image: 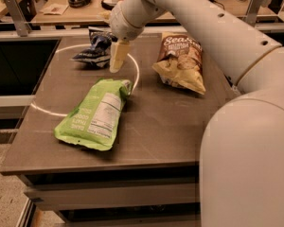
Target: Move blue chip bag near brown chip bag
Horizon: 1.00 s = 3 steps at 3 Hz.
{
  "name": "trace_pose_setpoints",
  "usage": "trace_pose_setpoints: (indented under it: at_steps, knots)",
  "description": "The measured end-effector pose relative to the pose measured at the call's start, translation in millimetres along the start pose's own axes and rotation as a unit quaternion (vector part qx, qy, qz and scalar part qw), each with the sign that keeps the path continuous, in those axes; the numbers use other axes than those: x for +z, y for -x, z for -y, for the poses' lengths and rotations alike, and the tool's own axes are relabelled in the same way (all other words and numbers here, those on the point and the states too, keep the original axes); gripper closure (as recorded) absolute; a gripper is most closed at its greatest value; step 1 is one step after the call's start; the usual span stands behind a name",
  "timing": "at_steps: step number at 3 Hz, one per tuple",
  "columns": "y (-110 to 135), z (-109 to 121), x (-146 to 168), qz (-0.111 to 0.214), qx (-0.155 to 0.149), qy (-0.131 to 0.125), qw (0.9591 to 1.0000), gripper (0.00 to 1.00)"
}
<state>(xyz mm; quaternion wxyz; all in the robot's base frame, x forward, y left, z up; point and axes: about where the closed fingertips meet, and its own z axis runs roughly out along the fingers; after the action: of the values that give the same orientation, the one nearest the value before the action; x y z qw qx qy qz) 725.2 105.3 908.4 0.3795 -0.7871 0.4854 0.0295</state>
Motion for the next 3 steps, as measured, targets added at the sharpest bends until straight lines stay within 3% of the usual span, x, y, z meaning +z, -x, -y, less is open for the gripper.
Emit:
trace_pose_setpoints:
  at_steps: [1,3]
  knots:
    - [5.1,3.8,16.3,0.012,-0.002,0.007,0.9999,0.0]
    - [-9.2,9.1,38.0,0.007,-0.024,0.028,0.9993,0.0]
